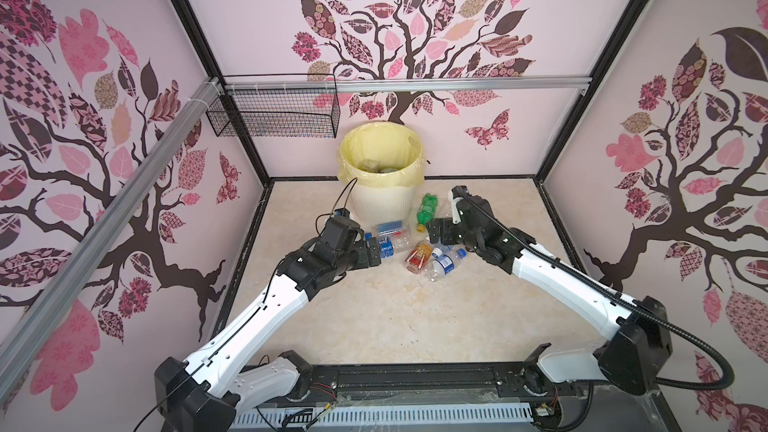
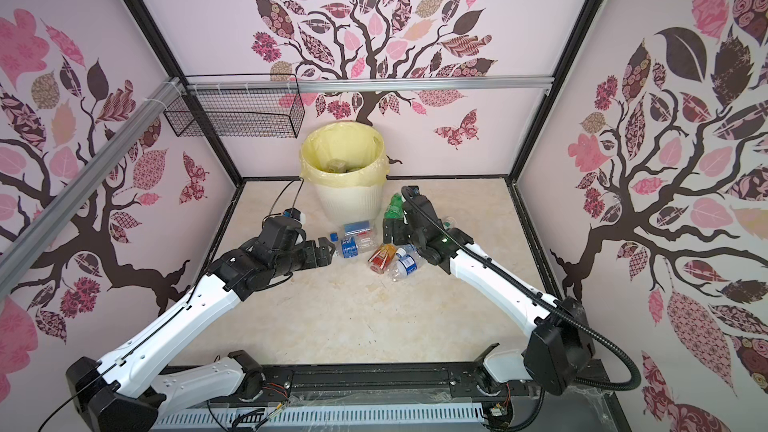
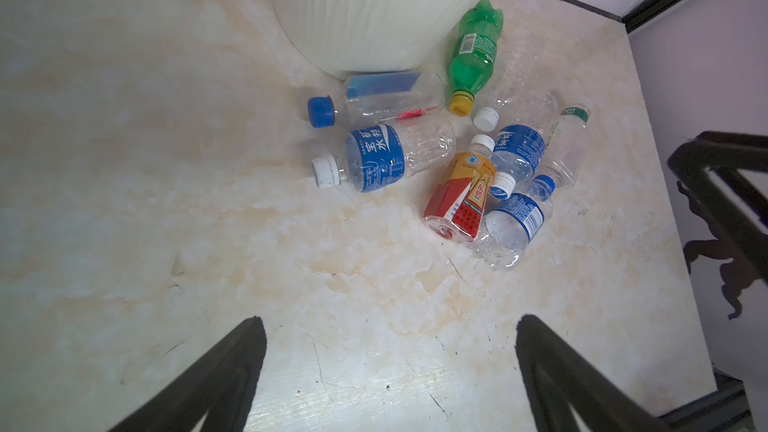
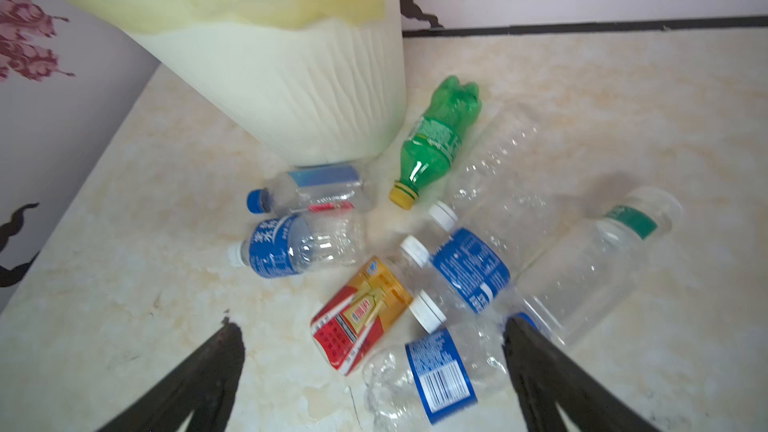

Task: Throw the plastic bottles in the bin
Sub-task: 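Lower the right gripper onto the clear blue-capped bottle in the pile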

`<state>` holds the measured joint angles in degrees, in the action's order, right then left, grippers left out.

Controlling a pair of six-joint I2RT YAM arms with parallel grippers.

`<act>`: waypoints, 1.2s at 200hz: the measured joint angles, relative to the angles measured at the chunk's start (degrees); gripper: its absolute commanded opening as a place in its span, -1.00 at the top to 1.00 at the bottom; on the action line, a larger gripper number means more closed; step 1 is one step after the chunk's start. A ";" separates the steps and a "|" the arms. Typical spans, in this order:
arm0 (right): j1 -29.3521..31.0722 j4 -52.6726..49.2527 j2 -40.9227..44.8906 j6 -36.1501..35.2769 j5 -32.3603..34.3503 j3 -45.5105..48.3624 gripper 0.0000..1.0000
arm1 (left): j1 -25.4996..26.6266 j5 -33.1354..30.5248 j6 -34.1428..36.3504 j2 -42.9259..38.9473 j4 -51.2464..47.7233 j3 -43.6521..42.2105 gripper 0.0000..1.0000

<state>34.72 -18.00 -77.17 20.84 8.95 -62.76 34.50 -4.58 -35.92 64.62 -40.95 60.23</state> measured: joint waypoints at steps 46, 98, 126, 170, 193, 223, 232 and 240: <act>-0.59 0.15 2.60 5.66 -1.46 10.08 -0.99 | 2.19 4.04 -3.54 1.44 6.14 -3.78 -0.94; -3.96 4.35 2.03 13.99 -7.82 17.86 -0.99 | 6.78 4.76 -6.19 1.53 9.27 -4.83 -0.94; -6.29 7.96 -1.07 17.29 -12.04 17.97 -0.99 | 7.52 4.92 -7.56 1.49 9.62 -6.71 -0.94; -11.02 12.20 -6.03 20.33 -16.41 18.95 -0.99 | 7.56 4.87 -8.33 0.07 9.53 -8.22 -0.95; -11.02 13.20 -7.15 20.41 -16.83 18.95 -0.99 | 7.56 4.87 -8.52 -0.85 9.53 -8.59 -0.94; -10.91 14.43 -10.43 20.57 -17.57 18.95 -0.99 | 7.56 4.90 -8.63 -0.92 9.90 -8.61 -0.94; -10.91 14.36 -11.58 20.55 -17.77 18.93 -0.99 | 7.56 4.96 -8.66 -0.90 10.16 -8.61 -0.94; -10.91 14.47 -12.59 20.55 -18.08 18.84 -0.98 | 7.56 5.14 -8.66 -0.87 10.40 -8.61 -0.94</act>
<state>23.81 -3.53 -89.76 41.39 -9.13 -43.92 42.06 0.56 -44.58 63.75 -30.55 51.62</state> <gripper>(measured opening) 0.995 0.972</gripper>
